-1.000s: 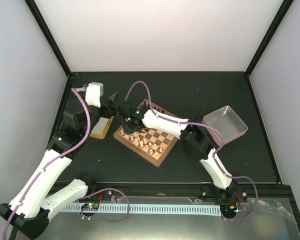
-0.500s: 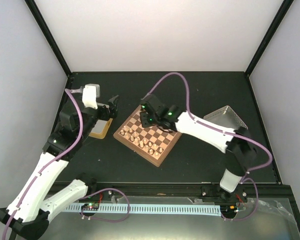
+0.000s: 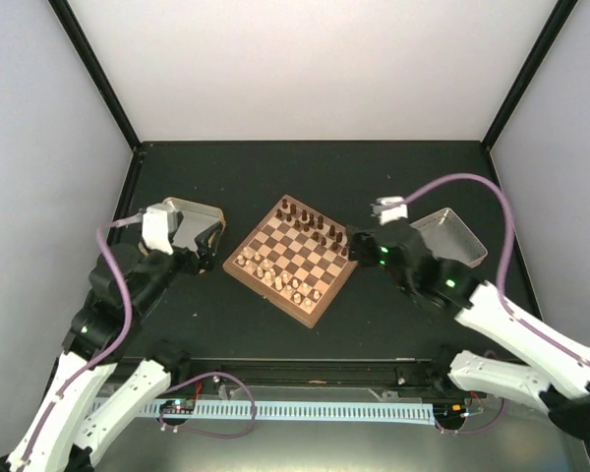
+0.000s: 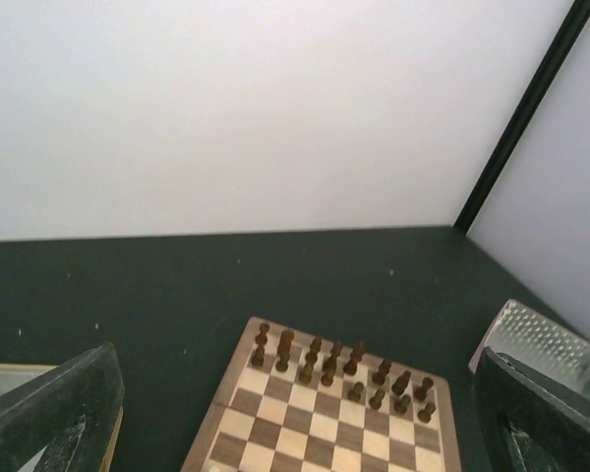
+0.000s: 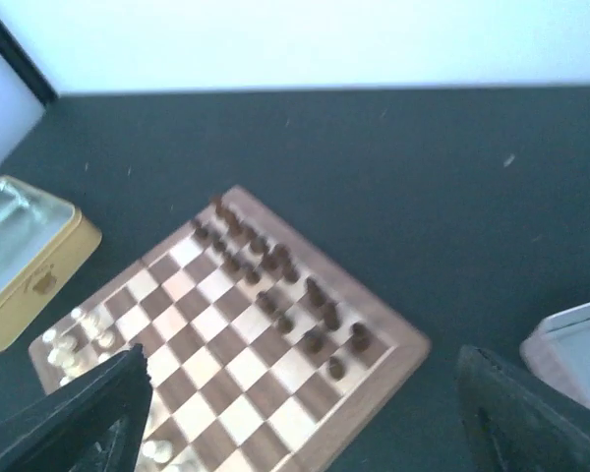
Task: Set up the chess pieces on the board
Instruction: Reset both arms
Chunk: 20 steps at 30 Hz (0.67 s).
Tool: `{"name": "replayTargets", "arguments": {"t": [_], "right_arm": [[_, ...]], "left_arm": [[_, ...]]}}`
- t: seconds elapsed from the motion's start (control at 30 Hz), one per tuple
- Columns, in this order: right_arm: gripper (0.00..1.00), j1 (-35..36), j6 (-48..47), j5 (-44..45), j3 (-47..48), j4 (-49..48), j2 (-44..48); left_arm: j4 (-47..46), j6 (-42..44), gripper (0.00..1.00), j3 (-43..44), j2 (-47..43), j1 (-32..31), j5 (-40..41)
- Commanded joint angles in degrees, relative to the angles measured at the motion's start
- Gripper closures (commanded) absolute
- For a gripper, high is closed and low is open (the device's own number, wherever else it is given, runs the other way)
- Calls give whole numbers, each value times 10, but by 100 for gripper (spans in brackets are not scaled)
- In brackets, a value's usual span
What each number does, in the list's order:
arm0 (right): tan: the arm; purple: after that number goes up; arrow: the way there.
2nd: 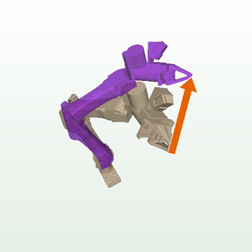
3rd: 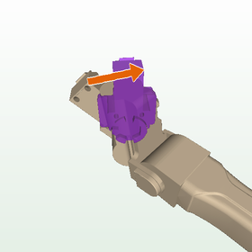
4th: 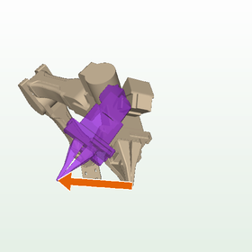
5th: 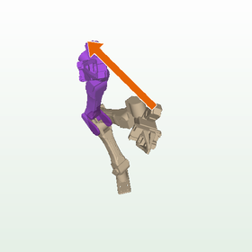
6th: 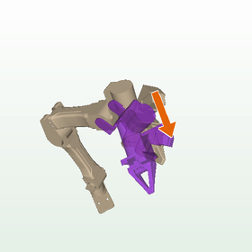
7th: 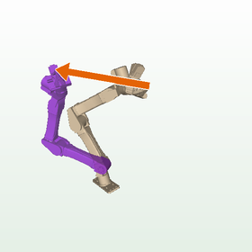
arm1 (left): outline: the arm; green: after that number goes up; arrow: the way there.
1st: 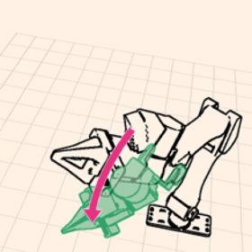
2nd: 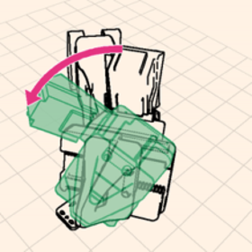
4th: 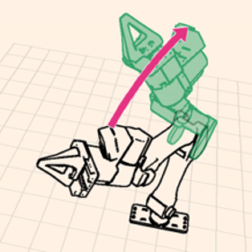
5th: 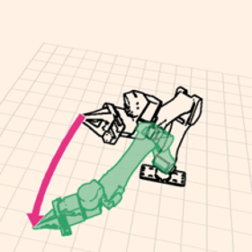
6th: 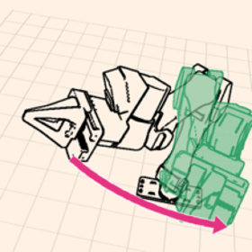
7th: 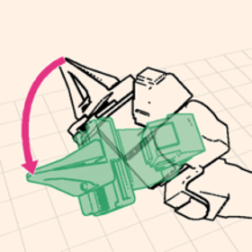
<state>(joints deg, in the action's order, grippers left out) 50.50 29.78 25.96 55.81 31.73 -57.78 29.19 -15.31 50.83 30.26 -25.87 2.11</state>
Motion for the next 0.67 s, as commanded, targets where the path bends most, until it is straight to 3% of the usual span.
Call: {"name": "replayTargets", "arguments": {"t": [0.0, 0.27, 0.63], "right_arm": [[12, -3, -44, 97, -33, 12, 117], [9, -3, -69, 131, -15, 55, 249], [9, -2, -62, 152, -4, 63, 288]], "left_arm": [[33, -4, 1, 14, -47, 3, 10], [97, 6, 1, 58, -100, 3, 27], [117, 11, 1, 72, -108, 3, 36]]}}
